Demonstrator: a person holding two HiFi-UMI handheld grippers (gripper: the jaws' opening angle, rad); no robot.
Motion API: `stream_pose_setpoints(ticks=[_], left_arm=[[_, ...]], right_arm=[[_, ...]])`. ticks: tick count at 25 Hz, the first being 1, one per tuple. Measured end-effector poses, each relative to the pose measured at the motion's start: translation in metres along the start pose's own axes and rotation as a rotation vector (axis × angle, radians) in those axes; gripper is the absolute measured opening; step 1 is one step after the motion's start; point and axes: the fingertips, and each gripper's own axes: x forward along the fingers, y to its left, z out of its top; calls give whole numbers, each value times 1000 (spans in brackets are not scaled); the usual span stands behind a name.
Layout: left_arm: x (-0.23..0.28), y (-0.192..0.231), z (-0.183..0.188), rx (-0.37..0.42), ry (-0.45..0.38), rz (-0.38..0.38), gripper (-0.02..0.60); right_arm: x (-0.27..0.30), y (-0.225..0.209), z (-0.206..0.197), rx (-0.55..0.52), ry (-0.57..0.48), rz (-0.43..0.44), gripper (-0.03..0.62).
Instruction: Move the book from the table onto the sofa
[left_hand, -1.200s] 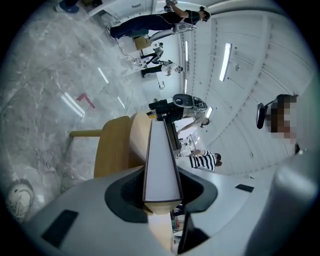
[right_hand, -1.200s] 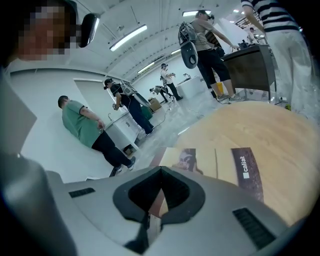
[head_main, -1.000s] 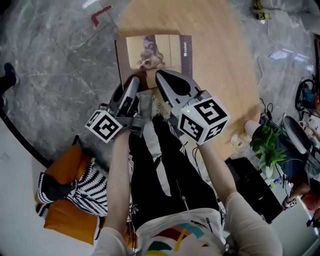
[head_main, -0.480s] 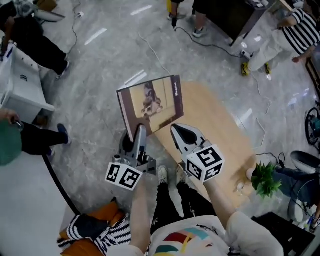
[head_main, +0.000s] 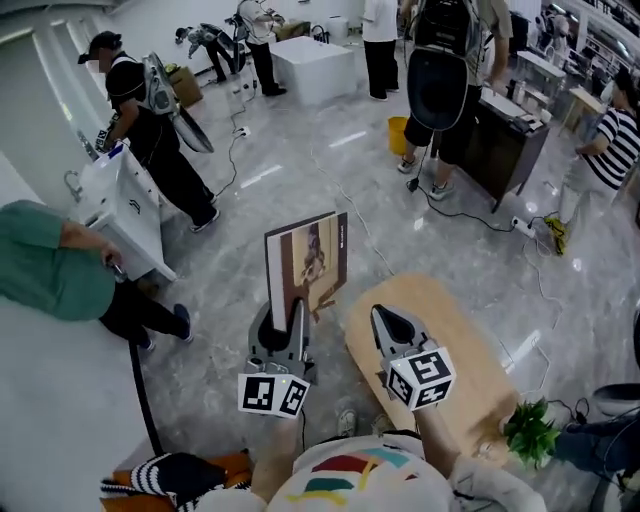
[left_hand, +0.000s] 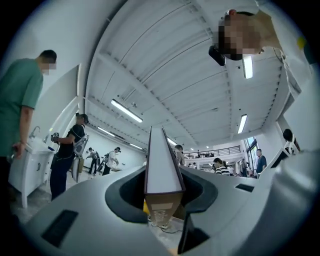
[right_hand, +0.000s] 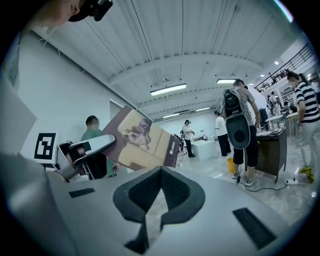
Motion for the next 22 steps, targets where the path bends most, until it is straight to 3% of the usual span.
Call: stream_pose_setpoints(ticks=[7,18,22], left_arm=[[-30,3,29,70,-49,114,150],[-146,36,58,151,-73,454,150],[-199,49,79,188,-101,563,150]], right_arm=[[6,24,17,13,-49,111,12],[15,102,-17,24,20,360,12],[18,152,-23,22,43,473,12]])
